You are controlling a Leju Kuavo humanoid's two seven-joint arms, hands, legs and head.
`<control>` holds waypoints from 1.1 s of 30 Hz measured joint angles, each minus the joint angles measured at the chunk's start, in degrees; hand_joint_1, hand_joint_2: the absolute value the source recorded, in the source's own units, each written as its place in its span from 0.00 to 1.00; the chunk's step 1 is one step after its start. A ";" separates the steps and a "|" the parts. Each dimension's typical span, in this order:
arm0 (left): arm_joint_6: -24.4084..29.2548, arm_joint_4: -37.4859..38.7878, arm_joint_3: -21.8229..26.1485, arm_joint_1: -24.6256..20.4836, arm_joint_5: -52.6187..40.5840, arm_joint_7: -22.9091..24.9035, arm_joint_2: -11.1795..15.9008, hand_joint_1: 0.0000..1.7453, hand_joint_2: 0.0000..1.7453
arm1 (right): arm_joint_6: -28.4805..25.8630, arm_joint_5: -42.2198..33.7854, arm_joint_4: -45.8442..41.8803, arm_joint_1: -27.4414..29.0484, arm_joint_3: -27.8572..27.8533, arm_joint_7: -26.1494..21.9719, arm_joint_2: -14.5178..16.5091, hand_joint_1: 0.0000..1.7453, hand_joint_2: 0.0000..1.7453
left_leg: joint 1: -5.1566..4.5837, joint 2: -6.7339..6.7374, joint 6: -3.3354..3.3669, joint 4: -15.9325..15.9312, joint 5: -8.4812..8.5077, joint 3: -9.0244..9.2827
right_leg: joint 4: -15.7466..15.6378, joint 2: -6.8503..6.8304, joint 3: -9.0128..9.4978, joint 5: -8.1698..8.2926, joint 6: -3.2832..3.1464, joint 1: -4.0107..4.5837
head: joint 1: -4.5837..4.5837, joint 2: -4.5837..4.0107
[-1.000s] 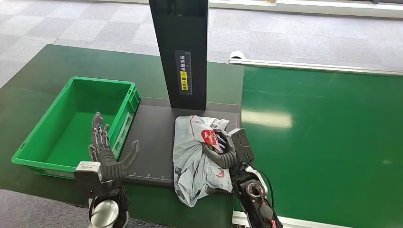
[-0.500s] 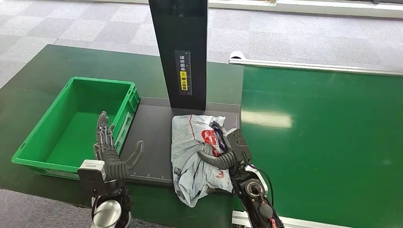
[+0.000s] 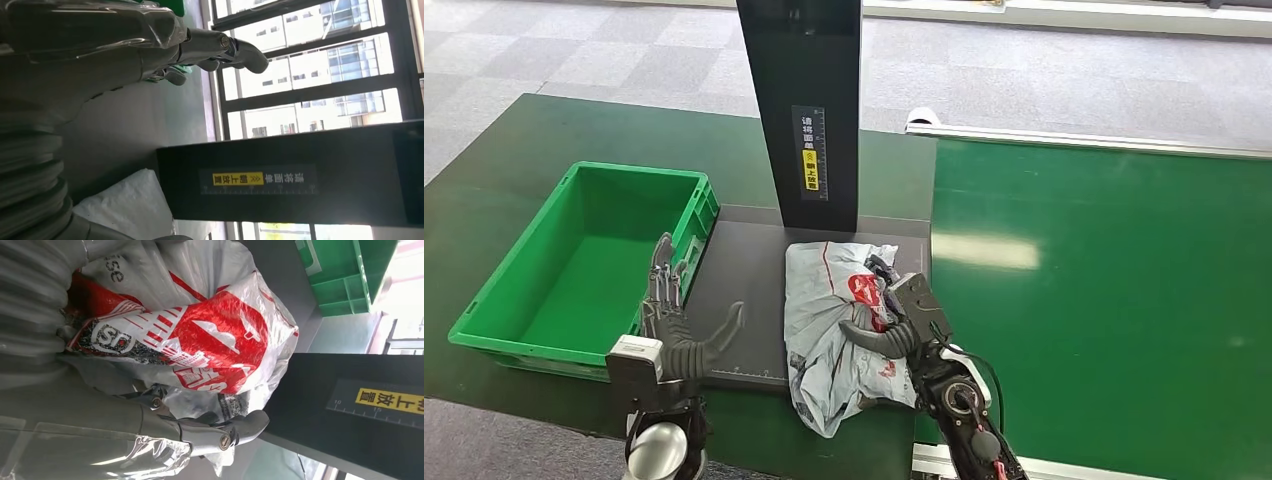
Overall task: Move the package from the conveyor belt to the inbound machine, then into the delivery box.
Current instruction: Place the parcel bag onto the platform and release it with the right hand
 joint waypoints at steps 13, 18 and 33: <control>-0.31 0.78 -1.96 -0.07 -0.30 0.20 0.01 0.00 1.00 | -0.14 0.56 -2.63 0.44 0.97 0.20 -1.72 0.00 1.00 | 0.00 -0.01 0.00 0.00 0.00 0.00 | 0.00 0.00 0.00 0.00 0.00 0.00 | 0.00 0.00; -0.31 0.85 -2.11 -0.08 -0.30 0.21 0.01 0.00 1.00 | -0.19 0.57 -2.82 0.50 1.02 0.20 -1.85 0.00 1.00 | 0.00 -0.01 0.00 0.00 0.00 0.00 | 0.00 0.00 0.00 0.00 0.00 0.00 | 0.00 0.00; -5.64 19.10 -8.59 -10.77 -2.94 3.65 -3.10 0.00 1.00 | -21.63 -6.73 -26.86 15.19 -20.71 -17.52 -3.08 0.00 1.00 | -0.13 -0.13 0.19 0.11 -0.13 -0.04 | -0.07 -0.14 0.04 -0.03 0.24 -0.17 | 0.01 0.00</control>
